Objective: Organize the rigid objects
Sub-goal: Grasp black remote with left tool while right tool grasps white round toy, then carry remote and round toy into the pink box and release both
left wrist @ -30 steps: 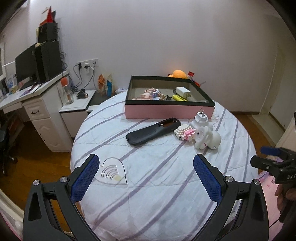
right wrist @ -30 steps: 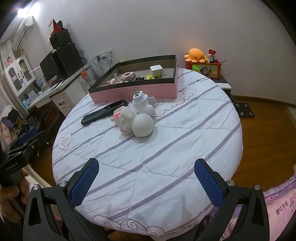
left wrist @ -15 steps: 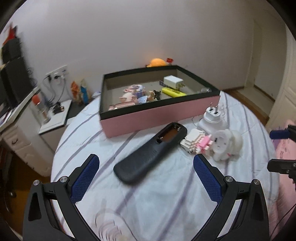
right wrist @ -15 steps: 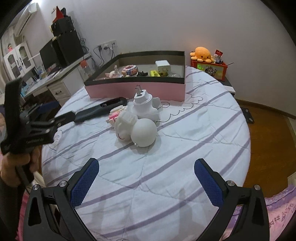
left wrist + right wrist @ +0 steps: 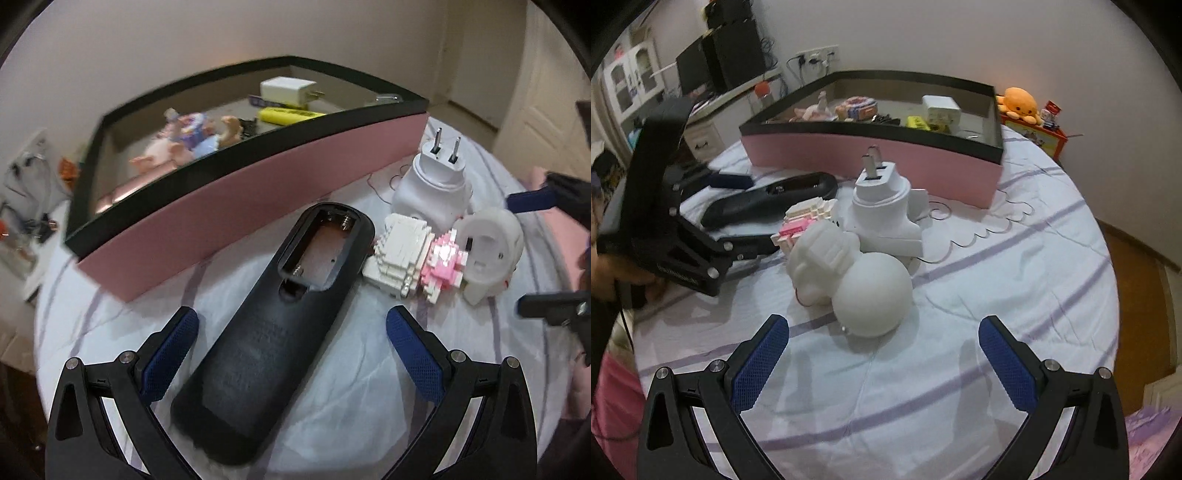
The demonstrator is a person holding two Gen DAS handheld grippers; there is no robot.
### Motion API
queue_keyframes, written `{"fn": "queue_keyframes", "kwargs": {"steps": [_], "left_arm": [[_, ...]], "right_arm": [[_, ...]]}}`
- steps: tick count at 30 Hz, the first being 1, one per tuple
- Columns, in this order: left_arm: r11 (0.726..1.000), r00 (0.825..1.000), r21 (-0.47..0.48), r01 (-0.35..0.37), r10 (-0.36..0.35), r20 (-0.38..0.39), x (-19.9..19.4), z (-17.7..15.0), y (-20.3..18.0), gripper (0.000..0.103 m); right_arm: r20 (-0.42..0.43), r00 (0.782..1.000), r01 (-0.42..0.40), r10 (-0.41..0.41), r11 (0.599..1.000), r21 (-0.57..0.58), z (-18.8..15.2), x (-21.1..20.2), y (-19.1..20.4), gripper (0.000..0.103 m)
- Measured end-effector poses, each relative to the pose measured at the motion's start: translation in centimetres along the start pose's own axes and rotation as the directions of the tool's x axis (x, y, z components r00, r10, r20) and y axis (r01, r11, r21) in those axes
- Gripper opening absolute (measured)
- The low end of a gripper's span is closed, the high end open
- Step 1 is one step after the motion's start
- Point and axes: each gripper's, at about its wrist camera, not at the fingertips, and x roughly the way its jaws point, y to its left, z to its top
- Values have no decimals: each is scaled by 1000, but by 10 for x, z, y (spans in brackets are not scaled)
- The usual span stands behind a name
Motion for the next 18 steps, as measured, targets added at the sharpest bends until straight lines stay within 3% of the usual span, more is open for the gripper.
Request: {"fn": "queue_keyframes", "kwargs": {"steps": [5,7,8,11,14,18], "left_arm": [[999,999,41,31,-32,8,-2,1,-4,95],[997,999,61,43,-45,23,-6,-1,-10,83],[997,999,68,39,-41,33,-8,-2,-11,73],[998,999,43,35,-36,40,-14,-5,-7,53],[999,998,16,49,-49,32,-18,-6,-3,48],[1000,1000,17,12,-13,22,-23,-10,-15,44]], "right_arm": [[5,1000,-18,18,999,-40,5,12,0,98],[7,999,-31,31,999,-31,6,14,-1,94],[9,999,-39,39,999,-31,6,15,0,92],[22,998,-57,58,997,-44,6,14,5,74],[24,998,-59,60,997,-54,6,13,11,67],[31,997,-67,68,997,-39,5,11,10,67]]}}
